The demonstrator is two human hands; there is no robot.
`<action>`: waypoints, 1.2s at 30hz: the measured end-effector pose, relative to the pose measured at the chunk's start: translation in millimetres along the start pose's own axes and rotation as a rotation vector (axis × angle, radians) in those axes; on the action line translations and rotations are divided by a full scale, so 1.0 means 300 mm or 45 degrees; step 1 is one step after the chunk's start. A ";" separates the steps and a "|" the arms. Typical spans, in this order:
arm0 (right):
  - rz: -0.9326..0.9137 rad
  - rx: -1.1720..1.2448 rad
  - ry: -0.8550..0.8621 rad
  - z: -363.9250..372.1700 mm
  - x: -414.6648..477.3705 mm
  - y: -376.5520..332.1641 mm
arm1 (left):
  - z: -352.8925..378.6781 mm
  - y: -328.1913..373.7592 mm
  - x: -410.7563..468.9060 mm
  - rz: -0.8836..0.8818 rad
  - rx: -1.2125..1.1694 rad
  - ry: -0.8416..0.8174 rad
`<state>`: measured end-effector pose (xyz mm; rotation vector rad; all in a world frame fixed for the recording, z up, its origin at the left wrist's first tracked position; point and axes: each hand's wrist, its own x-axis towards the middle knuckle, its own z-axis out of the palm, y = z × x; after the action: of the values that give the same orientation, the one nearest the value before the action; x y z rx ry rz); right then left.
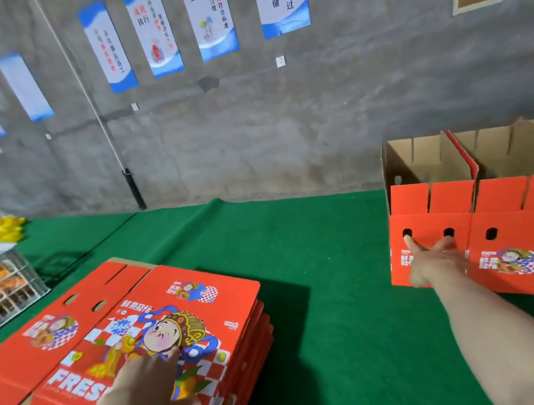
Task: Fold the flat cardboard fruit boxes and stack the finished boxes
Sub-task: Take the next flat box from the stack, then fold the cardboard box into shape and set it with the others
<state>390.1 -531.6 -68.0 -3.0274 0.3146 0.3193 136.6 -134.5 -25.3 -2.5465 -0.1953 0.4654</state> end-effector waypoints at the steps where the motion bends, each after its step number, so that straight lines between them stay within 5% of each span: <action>1: 0.011 0.107 -0.041 -0.004 -0.015 -0.012 | 0.004 0.000 0.000 -0.002 0.005 -0.013; 8: -0.301 0.668 0.103 0.035 -0.227 -0.171 | -0.009 0.013 -0.020 -0.056 -0.001 0.003; 15: -0.865 0.937 -0.261 0.238 -0.792 -0.434 | 0.055 0.038 -0.085 -0.230 -0.300 0.162; 22: -1.021 0.838 -0.447 0.372 -1.144 -0.545 | 0.170 0.020 -0.227 -0.267 -0.675 0.307; 26: -0.844 0.963 -0.486 0.398 -1.212 -0.514 | 0.274 0.039 -0.351 -0.213 -0.794 0.242; 32: 0.020 1.739 -0.561 0.398 -1.264 -0.379 | 0.247 0.179 -0.528 0.156 -0.928 0.394; 36: 0.123 1.709 -0.485 0.361 -1.264 -0.204 | 0.200 0.178 -0.595 0.471 -1.388 0.395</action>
<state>18.7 -387.0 -88.6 -1.6062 0.4082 0.4337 -49.0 -191.7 -50.3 -3.7057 0.2134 0.0565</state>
